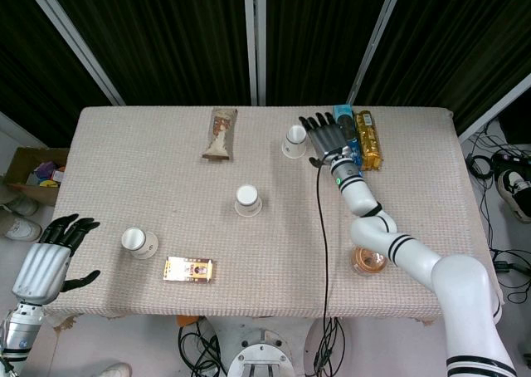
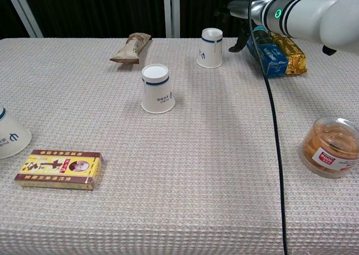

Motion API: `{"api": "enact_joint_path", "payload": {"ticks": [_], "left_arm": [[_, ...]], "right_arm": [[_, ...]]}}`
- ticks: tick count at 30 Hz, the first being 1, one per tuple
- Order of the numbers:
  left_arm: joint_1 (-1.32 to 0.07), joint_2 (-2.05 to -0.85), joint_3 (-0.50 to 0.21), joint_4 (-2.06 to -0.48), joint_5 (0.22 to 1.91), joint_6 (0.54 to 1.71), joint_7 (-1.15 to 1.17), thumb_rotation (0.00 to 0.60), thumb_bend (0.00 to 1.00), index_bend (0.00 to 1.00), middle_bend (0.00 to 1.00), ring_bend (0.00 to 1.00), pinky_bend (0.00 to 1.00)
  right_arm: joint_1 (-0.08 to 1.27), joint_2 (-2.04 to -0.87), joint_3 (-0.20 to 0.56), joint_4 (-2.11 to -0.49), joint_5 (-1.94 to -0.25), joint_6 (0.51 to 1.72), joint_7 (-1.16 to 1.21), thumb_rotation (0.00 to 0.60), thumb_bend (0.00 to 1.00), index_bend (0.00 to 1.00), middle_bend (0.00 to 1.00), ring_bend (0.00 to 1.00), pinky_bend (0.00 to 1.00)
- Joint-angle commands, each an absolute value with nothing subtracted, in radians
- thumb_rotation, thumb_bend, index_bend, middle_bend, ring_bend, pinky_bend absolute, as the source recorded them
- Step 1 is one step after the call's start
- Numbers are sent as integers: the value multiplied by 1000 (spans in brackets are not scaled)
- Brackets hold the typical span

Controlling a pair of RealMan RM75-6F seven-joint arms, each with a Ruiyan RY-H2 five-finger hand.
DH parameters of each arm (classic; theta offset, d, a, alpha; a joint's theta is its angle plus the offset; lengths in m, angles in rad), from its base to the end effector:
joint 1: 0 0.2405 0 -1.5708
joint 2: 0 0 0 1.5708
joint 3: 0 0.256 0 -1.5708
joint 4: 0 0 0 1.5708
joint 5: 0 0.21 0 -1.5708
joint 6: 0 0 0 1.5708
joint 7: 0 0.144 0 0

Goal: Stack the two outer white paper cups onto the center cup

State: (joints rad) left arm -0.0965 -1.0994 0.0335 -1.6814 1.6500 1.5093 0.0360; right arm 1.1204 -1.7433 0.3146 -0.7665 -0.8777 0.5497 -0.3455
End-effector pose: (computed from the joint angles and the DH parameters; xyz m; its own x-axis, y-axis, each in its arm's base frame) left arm -0.2823 0.1639 0.1438 0.3961 0.0538 0.9166 0.9086 -0.1671 -0.3828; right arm -0.1101 -0.4936 -0.0165 0.5885 -0.2323 0.7744 -0.8029 -0.2802 0.5261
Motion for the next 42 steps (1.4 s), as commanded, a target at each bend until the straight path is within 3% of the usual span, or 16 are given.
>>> {"api": "enact_joint_path", "payload": {"ticks": [1, 10, 15, 31, 35, 39, 42], "left_arm": [[-100, -1102, 32, -1681, 1650, 1504, 37, 600, 71, 197, 179, 97, 144], [-87, -1098, 33, -1683, 1634, 1513, 37, 600, 71, 197, 179, 97, 144], [-77, -1100, 33, -1672, 1614, 1514, 23, 600, 72, 197, 179, 97, 144], [-54, -1103, 34, -1638, 1599, 1531, -12, 600, 72, 197, 179, 97, 144], [-53, -1106, 33, -1630, 1601, 1533, -21, 600, 71, 197, 179, 97, 144], [-55, -1105, 32, -1626, 1602, 1529, -25, 600, 72, 197, 179, 98, 144], [-57, -1103, 30, -1627, 1606, 1529, -24, 600, 72, 197, 179, 97, 144]], "right_arm": [[1129, -1743, 317, -755, -875, 539, -341, 600, 223, 0, 138, 0, 75], [1205, -1796, 322, -623, -858, 437, -330, 600, 227, 19, 150, 0, 76], [1254, -1855, 319, -510, -869, 373, -310, 600, 287, 48, 167, 0, 75], [1308, -1972, 316, -302, -993, 338, -163, 600, 377, 353, 340, 123, 120], [1288, -1955, 305, -318, -1042, 383, -113, 600, 390, 472, 406, 175, 141], [1240, -1879, 284, -435, -1115, 478, -37, 600, 391, 486, 408, 178, 146], [1185, -1769, 255, -618, -1196, 584, 22, 600, 390, 486, 413, 192, 157]]}}
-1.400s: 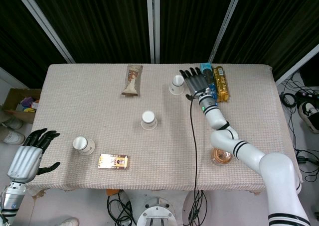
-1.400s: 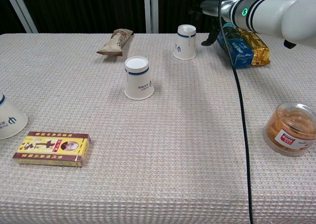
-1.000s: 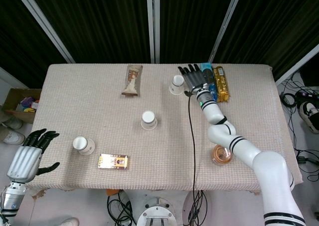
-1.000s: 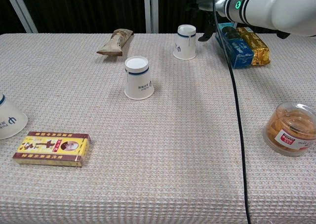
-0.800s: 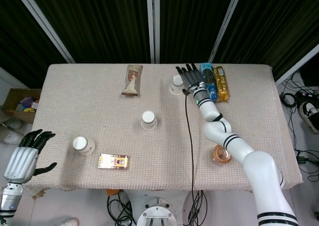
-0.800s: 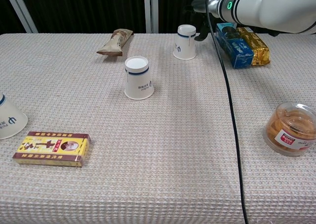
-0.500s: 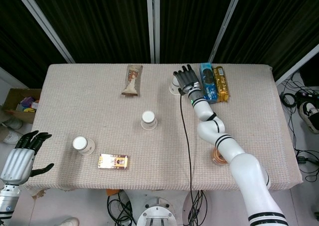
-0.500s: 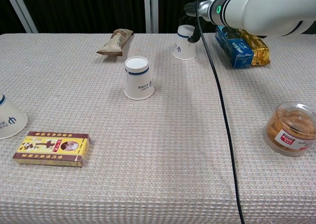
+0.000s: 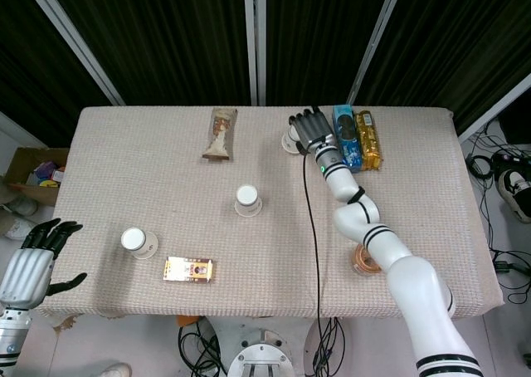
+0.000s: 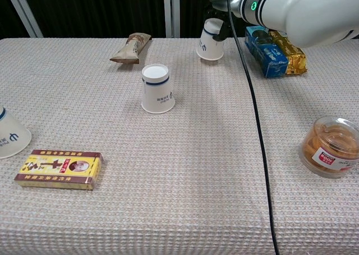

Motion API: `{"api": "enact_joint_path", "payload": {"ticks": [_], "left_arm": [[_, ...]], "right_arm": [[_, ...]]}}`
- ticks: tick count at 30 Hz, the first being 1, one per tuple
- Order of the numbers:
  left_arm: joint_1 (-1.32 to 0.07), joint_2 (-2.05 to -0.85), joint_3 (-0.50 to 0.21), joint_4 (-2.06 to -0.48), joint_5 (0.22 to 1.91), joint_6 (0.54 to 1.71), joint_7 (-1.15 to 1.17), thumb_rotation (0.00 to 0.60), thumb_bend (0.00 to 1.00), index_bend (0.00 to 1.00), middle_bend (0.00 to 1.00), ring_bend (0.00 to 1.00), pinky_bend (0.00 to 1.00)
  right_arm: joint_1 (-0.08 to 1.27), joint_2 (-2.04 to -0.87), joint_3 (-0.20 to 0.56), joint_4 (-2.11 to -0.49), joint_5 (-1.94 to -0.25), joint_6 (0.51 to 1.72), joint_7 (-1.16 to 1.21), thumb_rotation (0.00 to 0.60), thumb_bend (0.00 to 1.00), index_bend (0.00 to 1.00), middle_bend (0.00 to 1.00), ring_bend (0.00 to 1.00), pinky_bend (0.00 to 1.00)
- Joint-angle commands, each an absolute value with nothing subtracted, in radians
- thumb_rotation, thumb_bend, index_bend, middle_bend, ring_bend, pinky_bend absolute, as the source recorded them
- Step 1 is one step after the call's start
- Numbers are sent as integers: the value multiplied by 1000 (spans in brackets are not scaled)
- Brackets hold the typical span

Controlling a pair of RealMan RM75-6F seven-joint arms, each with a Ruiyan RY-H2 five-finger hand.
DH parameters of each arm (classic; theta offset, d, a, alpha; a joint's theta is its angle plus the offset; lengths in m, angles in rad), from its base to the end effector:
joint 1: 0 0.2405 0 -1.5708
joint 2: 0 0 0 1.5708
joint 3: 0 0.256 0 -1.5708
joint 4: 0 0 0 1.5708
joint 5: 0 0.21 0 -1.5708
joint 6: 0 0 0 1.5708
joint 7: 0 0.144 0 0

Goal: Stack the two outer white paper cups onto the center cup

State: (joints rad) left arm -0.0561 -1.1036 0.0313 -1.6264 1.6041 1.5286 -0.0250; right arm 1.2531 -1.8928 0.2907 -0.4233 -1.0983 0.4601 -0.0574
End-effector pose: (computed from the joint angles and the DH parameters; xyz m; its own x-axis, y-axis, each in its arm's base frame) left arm -0.3044 0.1543 0.1519 0.3807 0.0529 0.9232 0.9230 -0.0816 -0.3760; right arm -0.0794 -0.5196 -0.0291 0.6158 -0.1852 0.7658 -0.7736 -0.3265 0.5431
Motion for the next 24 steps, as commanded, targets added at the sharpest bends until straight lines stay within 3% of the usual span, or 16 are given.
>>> {"api": "enact_joint_path", "payload": {"ticks": [1, 7, 11, 15, 24], "left_arm": [[-58, -1102, 30, -1629, 1609, 1529, -23, 600, 72, 197, 179, 97, 144], [-64, -1098, 32, -1643, 1617, 1521, -12, 600, 72, 197, 179, 97, 144], [-68, -1096, 33, -1656, 1620, 1513, -3, 600, 72, 197, 179, 97, 144], [-68, -1098, 35, -1666, 1631, 1516, 5, 600, 72, 197, 179, 97, 144], [-58, -1096, 39, -1665, 1622, 1521, -2, 600, 71, 197, 178, 97, 144]], "right_arm": [[1159, -1710, 242, -718, -1234, 636, 40, 600, 390, 486, 414, 193, 161], [1039, -1418, 216, -1224, -1339, 812, 76, 600, 387, 487, 423, 194, 180], [1011, -1323, 201, -1415, -1376, 837, 56, 600, 380, 488, 423, 194, 181], [1022, -1317, 194, -1489, -1398, 825, 20, 600, 374, 492, 416, 193, 181], [1081, -1409, 215, -1447, -1355, 764, -53, 600, 363, 478, 389, 181, 181]]}}
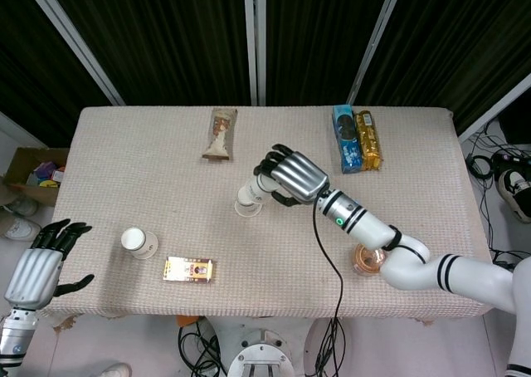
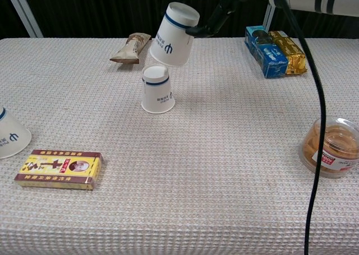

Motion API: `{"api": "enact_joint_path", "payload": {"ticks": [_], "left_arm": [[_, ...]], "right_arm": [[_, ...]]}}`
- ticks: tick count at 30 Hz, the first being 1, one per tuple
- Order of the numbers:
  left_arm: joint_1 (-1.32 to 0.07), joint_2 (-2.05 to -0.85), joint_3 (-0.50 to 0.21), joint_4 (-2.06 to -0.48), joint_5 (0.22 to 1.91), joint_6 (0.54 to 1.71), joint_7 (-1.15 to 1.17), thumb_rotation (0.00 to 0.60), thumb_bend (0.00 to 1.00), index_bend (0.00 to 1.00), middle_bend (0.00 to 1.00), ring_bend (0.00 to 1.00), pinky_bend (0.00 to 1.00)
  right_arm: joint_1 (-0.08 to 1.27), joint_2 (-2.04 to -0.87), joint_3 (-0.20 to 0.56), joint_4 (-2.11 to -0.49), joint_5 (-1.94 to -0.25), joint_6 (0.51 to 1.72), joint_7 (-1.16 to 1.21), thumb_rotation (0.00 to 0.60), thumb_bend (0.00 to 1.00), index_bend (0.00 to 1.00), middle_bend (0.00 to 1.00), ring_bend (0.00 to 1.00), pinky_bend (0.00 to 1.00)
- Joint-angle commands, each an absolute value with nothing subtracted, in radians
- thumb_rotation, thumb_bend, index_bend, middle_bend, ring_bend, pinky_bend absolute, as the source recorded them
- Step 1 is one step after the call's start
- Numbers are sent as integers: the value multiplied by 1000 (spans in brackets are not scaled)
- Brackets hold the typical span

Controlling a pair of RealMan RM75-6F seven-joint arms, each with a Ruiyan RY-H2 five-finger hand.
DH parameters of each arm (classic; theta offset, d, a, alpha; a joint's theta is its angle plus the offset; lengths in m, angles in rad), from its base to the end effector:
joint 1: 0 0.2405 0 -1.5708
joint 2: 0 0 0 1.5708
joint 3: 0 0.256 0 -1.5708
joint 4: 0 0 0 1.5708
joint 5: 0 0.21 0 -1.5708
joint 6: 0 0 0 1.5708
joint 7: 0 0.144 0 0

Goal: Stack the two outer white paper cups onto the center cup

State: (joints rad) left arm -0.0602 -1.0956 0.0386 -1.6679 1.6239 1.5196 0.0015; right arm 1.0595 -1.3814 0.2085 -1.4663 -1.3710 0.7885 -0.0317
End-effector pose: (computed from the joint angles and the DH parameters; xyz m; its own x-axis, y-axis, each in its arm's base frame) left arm -0.2946 0.1532 0.1480 0.3760 0.0669 0.9242 0.9238 -0.1052 -0.3683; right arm -0.0332 -0.3895 0.0233 0.5266 -0.1516 0.8365 -0.6344 -0.7250 0.2680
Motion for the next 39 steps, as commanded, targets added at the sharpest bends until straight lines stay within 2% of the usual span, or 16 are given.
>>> {"api": "enact_joint_path", "payload": {"ticks": [1, 13, 16, 19, 21, 24, 26, 33, 39], "left_arm": [[-56, -1096, 39, -1663, 1620, 1522, -5, 600, 72, 197, 177, 97, 144], [-46, -1096, 42, -1643, 1611, 1526, -31, 600, 72, 197, 177, 97, 144], [-46, -1098, 42, -1637, 1608, 1523, -39, 600, 72, 197, 177, 97, 144], [-49, -1103, 42, -1629, 1611, 1519, -47, 600, 72, 197, 177, 97, 144], [-55, -1106, 40, -1624, 1614, 1513, -52, 600, 72, 197, 177, 97, 144], [-75, -1111, 34, -1615, 1622, 1492, -63, 600, 72, 197, 177, 97, 144], [-99, -1111, 30, -1611, 1633, 1467, -67, 600, 72, 197, 177, 97, 144], [-205, -1091, 11, -1616, 1646, 1332, -75, 600, 76, 219, 176, 97, 145], [-302, -1075, -8, -1634, 1608, 1182, -70, 600, 203, 263, 209, 134, 145]], "right_arm": [[1091, -1419, 218, -1439, -1348, 751, -59, 600, 363, 475, 388, 180, 181], [1180, -1530, 238, -1326, -1283, 660, -141, 600, 353, 424, 356, 165, 159], [1200, -1545, 233, -1310, -1253, 632, -187, 600, 350, 344, 312, 111, 106], [1219, -1548, 221, -1313, -1201, 589, -243, 600, 336, 184, 209, 19, 17], [1229, -1541, 208, -1322, -1159, 565, -286, 600, 320, 57, 123, 0, 0], [1230, -1512, 178, -1361, -1090, 561, -358, 600, 316, 0, 45, 0, 0], [1203, -1470, 157, -1419, -1063, 611, -397, 600, 316, 0, 12, 0, 0], [970, -1258, 74, -1681, -1110, 957, -436, 600, 316, 0, 0, 0, 0], [734, -1107, -29, -1794, -1237, 1213, -366, 600, 316, 0, 4, 0, 0]]}}
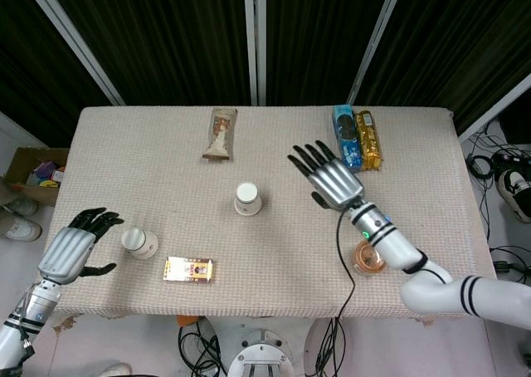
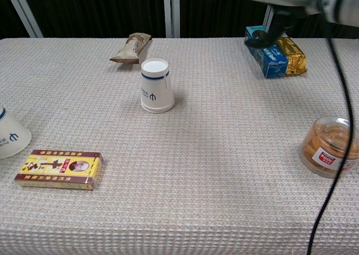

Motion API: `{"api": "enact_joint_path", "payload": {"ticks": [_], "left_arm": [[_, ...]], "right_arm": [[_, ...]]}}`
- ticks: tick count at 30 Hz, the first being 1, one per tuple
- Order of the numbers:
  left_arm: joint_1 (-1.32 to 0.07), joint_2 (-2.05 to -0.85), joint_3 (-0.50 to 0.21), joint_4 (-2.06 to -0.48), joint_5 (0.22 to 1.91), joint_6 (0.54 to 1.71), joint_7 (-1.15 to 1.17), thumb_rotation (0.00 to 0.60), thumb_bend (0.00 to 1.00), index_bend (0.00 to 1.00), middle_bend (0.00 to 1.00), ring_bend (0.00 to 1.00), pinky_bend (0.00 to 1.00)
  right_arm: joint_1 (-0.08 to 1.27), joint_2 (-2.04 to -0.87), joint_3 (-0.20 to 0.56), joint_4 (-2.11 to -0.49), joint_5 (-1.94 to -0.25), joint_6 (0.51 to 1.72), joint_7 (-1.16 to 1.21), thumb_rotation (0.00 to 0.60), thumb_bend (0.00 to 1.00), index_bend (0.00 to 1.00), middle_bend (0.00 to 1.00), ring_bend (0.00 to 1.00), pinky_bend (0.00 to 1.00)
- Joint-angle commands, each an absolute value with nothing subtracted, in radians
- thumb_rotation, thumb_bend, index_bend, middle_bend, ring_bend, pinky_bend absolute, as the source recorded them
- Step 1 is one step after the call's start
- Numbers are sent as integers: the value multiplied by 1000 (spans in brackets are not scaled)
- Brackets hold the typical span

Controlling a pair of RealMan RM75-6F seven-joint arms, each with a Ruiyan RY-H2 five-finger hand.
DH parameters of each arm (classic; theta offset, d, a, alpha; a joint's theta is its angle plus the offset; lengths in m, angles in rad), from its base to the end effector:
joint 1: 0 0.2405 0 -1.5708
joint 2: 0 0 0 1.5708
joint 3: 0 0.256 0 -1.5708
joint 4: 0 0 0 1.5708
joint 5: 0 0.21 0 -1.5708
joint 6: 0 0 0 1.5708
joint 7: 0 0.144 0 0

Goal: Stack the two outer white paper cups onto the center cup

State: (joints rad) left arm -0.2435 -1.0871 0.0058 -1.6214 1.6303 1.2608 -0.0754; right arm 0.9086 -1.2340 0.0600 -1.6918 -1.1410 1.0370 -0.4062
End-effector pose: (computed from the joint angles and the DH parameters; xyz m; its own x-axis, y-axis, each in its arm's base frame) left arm -0.2839 0.2101 0.1249 0.4113 0.2210 0.8843 0.8988 -0.2600 -0.3530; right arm -0.1131 -0.3560 0.0663 0.6358 -0.0631 0.7693 -0.6778 -0.5225 0.5173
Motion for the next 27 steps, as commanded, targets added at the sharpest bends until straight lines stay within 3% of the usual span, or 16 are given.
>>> {"api": "enact_joint_path", "payload": {"ticks": [1, 10, 19, 27], "left_arm": [[-315, -1074, -10, -1638, 1600, 1161, -64, 600, 217, 268, 213, 134, 145], [-393, -1068, -20, -1685, 1496, 1008, 24, 600, 221, 276, 216, 134, 145], [-414, -1090, -16, -1686, 1449, 981, 75, 600, 221, 312, 248, 158, 148], [-423, -1146, -11, -1631, 1433, 982, 95, 600, 242, 390, 363, 234, 154]], "right_arm": [[707, -1095, -40, -1795, -1252, 1239, -354, 600, 316, 0, 5, 0, 0], [550, -1055, -74, -1752, -1346, 1345, -231, 600, 316, 0, 16, 0, 0], [502, -1072, -48, -1707, -1389, 1341, -186, 600, 315, 0, 29, 0, 0], [466, -1076, -20, -1696, -1402, 1346, -171, 600, 315, 0, 39, 0, 0]]}}
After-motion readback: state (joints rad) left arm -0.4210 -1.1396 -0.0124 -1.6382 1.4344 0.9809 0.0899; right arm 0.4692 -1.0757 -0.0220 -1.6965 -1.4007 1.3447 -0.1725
